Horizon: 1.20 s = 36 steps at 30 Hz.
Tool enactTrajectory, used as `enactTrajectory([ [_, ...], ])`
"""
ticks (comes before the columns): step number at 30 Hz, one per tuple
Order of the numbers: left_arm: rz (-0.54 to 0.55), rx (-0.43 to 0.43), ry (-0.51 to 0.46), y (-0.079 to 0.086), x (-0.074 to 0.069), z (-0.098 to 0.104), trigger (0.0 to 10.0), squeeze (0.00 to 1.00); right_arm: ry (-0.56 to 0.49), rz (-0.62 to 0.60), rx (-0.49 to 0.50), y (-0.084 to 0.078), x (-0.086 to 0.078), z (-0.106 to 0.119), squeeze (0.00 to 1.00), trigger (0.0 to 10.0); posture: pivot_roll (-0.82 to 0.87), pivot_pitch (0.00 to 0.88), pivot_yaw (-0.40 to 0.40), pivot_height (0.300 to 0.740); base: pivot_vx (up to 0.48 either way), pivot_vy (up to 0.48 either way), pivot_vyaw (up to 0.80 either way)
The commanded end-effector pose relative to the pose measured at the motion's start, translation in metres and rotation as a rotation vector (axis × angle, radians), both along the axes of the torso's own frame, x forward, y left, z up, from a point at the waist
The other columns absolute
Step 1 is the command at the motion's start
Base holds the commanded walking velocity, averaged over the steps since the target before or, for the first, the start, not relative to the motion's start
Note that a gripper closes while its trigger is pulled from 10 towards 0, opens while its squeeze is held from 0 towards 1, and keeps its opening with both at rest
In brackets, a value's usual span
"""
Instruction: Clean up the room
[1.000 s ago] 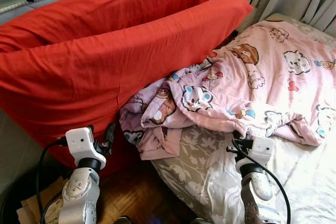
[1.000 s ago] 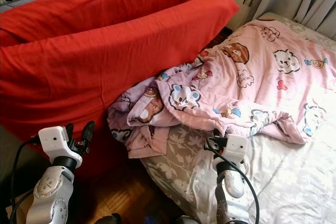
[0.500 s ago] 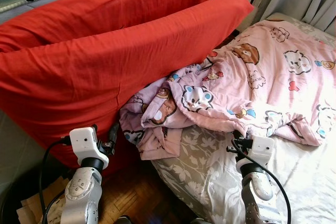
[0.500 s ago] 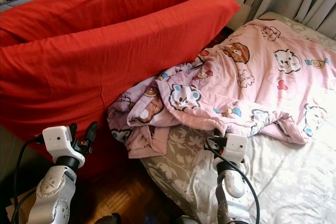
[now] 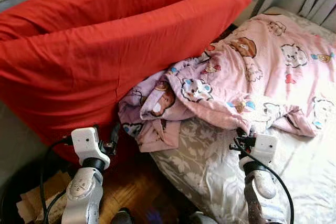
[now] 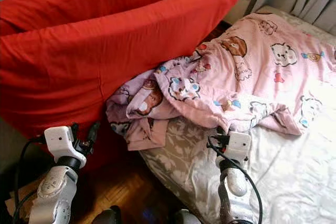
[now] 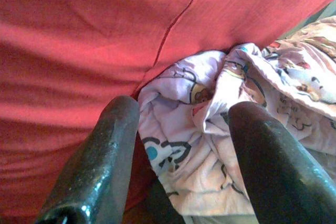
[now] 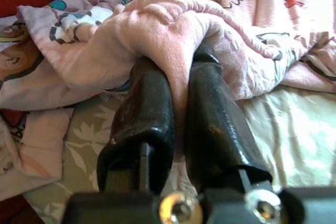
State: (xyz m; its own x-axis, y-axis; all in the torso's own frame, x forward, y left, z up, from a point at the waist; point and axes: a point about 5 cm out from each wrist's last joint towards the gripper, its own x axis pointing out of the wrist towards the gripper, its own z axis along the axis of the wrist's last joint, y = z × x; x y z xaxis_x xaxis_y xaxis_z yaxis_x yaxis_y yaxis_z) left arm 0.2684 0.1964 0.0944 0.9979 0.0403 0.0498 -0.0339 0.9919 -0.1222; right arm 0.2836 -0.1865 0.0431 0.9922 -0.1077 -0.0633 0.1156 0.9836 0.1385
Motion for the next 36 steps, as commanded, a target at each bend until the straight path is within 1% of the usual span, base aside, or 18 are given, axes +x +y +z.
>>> enactTrajectory([
  [1,-0.01,0.009,-0.003,0.0003,-0.0029,-0.0007,10.0,0.0,-0.002,-0.019,-0.007,-0.005,-0.0049,-0.001,0.0,10.0,0.09,0.191,-0.062,0.74,-0.285,0.0,0.0],
  [14,-0.021,0.012,-0.001,-0.0001,-0.0024,-0.0006,10.0,0.0,0.0,-0.038,-0.013,-0.0084,-0.0074,-0.0016,0.0,10.0,0.09,0.183,-0.056,0.74,-0.294,0.0,0.0],
  [18,-0.024,0.015,0.0,0.0002,-0.0025,-0.0004,10.0,0.0,-0.014,-0.059,-0.023,-0.0105,-0.0075,0.0008,0.0,10.0,0.1,0.184,-0.055,0.74,-0.296,0.0,0.0],
  [36,-0.023,0.017,0.002,0.0009,-0.0026,-0.0002,10.0,0.0,-0.014,-0.064,-0.03,-0.0106,-0.0078,0.0029,0.0,10.0,0.1,0.193,-0.055,0.74,-0.311,0.0,0.0],
])
